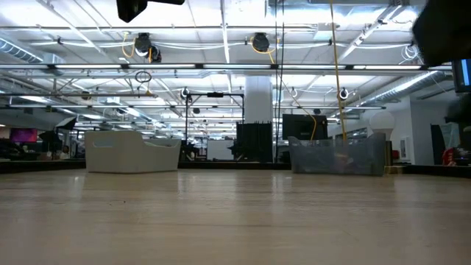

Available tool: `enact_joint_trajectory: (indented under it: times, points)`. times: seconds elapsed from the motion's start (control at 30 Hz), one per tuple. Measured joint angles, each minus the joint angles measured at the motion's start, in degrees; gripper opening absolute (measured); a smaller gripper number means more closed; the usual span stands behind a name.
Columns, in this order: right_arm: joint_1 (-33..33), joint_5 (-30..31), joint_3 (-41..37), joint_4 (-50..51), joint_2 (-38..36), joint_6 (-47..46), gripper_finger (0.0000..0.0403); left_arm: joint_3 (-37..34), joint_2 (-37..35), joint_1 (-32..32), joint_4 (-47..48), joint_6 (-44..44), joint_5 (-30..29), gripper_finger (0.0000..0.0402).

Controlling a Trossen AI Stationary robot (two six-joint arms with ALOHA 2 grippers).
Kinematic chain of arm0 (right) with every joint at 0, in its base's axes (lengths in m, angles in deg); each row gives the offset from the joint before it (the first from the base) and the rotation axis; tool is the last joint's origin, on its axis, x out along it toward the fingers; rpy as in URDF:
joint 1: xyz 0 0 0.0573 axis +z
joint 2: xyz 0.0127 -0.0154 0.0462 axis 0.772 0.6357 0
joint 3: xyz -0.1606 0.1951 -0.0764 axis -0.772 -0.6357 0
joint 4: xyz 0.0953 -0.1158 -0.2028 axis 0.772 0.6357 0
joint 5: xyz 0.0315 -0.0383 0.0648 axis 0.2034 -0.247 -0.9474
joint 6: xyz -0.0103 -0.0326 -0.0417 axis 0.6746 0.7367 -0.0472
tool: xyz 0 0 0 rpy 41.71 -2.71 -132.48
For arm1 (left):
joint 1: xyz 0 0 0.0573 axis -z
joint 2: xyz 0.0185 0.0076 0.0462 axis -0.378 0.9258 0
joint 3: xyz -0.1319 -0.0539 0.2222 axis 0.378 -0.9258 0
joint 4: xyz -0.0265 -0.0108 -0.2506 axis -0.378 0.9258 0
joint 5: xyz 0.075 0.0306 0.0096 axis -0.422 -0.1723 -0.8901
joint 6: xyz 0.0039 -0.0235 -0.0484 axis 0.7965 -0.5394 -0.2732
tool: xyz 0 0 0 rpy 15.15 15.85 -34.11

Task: Pick and place Stapler, Stapler remover, tape
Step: Put the blue tape into the white bin

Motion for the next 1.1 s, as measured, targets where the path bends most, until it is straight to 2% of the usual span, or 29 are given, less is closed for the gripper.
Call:
enact_joint_trajectory:
  times: [0.07, 0.3, 0.47, 0.6, 0.77, 0.9, 1.1]
  points:
    - [-1.09, 0.63, -0.11, 1.59, -1.24, 2.24, 0.0032, 0.0, 0.01, 0.0, -0.02, 0.0, 1.66, 0.014]
    - [-7.19, 8.51, -0.08, 8.24, -10.32, 9.11, 0.0033, 0.0, 0.0, 0.02, -0.08, -2.69, 5.66, 0.014]
    - [-13.75, 15.7, -0.04, 6.47, -18.97, 18.29, 0.0033, 0.0, 0.0, 0.0, -0.85, -7.45, 5.57, 0.014]
    - [-19.85, 18.76, -0.02, -0.06, -25.28, 27.04, 0.0033, 0.0, 0.02, 0.0, -2.88, -7.75, 5.42, 0.014]
    - [-26.64, 17.73, 0.04, -14.56, -29.64, 36.66, 0.0033, 0.0, 0.02, -0.11, -8.71, -4.7, 3.7, 0.014]
    - [-30.78, 12.01, 0.09, -23.77, -30.25, 41.86, 0.0033, 0.02, 0.64, -1.19, -15.89, -1.79, 2.88, 0.014]
    - [-35.34, 7.13, 0.09, -27.11, -30.16, 45.06, 0.0033, 0.07, 3.24, -3.07, -25.97, 0.96, 2.51, 0.0141]
